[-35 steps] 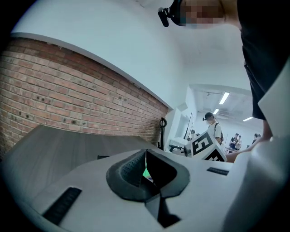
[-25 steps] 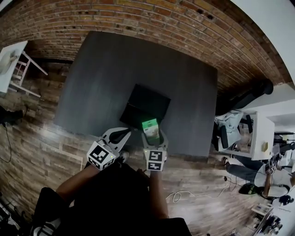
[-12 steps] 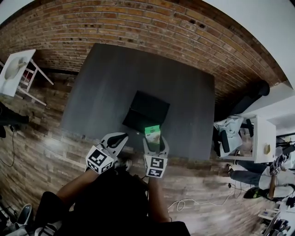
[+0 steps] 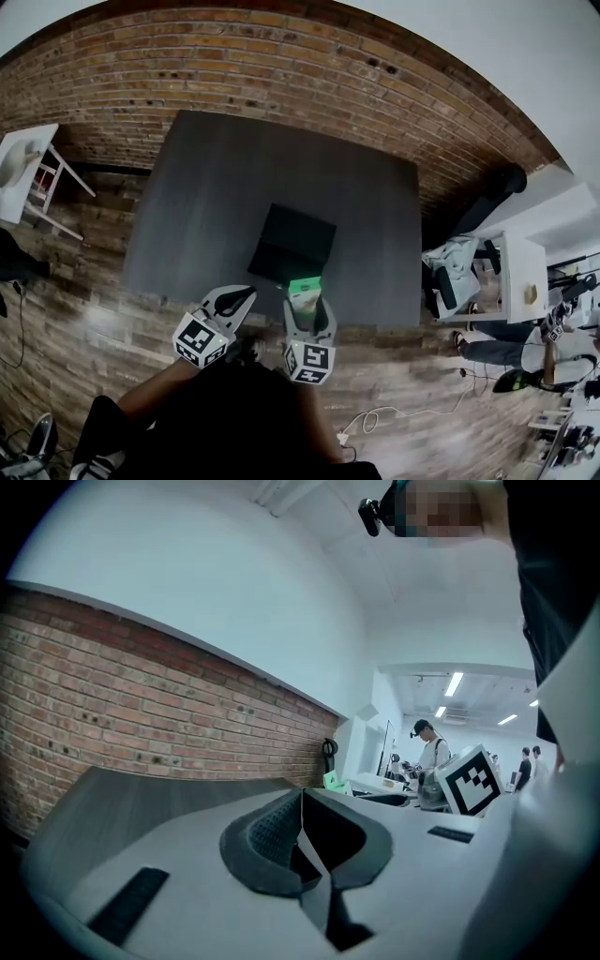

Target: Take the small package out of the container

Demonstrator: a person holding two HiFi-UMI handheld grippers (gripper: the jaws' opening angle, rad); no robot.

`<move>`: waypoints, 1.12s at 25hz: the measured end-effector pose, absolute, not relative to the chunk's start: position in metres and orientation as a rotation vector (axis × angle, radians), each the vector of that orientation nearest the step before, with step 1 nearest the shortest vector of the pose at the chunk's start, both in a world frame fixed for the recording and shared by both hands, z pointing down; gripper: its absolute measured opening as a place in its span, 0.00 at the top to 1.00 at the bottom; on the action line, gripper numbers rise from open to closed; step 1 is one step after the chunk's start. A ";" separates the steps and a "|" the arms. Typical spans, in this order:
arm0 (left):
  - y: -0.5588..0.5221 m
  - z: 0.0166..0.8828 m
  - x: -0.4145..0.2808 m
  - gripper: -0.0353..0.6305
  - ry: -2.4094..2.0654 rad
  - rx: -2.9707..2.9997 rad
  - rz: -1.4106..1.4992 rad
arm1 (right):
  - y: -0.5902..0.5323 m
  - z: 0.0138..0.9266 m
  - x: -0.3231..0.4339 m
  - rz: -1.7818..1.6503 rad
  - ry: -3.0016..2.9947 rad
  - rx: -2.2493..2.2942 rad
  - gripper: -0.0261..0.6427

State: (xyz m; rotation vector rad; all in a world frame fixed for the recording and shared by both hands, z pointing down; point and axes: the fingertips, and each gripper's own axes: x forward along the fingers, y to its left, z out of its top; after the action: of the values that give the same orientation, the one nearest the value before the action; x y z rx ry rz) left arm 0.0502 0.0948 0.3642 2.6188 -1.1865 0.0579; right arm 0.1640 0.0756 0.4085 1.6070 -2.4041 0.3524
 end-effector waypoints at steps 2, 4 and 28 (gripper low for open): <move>0.096 0.359 0.042 0.90 -1.184 2.631 0.050 | 0.082 0.400 0.159 0.359 -2.405 1.627 0.47; 0.095 0.355 0.037 0.90 -1.178 2.650 0.048 | 0.087 0.391 0.155 0.371 -2.415 1.653 0.47; 0.097 0.364 0.036 0.90 -1.041 2.701 0.035 | 0.101 0.370 0.141 0.333 -2.384 1.764 0.47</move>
State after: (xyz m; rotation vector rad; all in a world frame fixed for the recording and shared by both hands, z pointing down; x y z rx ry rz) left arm 0.0364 0.0973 0.3642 2.7009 -1.0408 0.0350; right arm 0.1405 0.1011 0.3699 1.7636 -2.3835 0.3325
